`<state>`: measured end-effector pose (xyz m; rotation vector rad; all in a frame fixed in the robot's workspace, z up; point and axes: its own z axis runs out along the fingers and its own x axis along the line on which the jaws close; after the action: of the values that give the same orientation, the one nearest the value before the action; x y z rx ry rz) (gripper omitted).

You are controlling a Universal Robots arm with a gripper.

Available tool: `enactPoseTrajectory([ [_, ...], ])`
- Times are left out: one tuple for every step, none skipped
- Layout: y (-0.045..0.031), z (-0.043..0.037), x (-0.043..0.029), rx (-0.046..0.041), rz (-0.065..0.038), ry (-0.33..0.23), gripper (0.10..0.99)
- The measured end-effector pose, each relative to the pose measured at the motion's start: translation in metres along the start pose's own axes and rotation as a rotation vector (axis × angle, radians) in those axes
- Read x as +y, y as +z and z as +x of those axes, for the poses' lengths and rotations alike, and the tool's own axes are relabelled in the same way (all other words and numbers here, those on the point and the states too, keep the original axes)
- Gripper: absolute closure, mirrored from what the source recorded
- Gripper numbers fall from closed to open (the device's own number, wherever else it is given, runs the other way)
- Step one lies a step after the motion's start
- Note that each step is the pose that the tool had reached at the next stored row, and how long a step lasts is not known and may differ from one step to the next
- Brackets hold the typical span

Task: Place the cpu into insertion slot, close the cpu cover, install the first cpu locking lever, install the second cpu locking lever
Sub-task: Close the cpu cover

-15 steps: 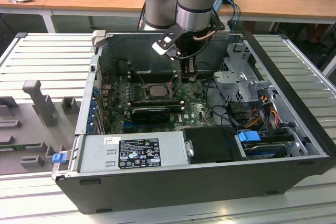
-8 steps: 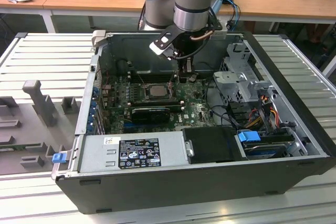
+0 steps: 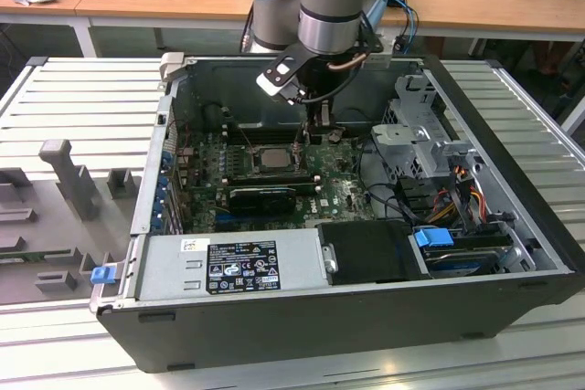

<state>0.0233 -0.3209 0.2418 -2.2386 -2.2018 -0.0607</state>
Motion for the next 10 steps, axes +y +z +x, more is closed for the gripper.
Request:
enactPoseTrajectory([
  [0.0000,0.0000,-0.0004,0.0000,0.000,0.000,0.980],
  [0.0000,0.0000,-0.0007,0.0000,0.000,0.000,0.980],
  [0.0000,0.0000,-0.0010,-0.0001,0.000,0.000,0.980],
  [0.0000,0.0000,-0.0014,0.0000,0.000,0.000,0.980],
  [0.0000,0.0000,-0.0017,0.0000,0.000,0.000,0.980],
  [-0.0001,0.0000,-0.0020,0.0000,0.000,0.000,0.980],
  [-0.0001,0.0000,-0.0026,0.0000,0.000,0.000,0.980],
  [-0.0001,-0.0001,-0.0031,0.0000,0.000,0.000,0.980],
  [-0.0001,-0.0001,-0.0035,-0.0001,0.000,0.000,0.980],
  [-0.0001,-0.0001,-0.0037,0.0000,0.000,0.000,0.980],
])
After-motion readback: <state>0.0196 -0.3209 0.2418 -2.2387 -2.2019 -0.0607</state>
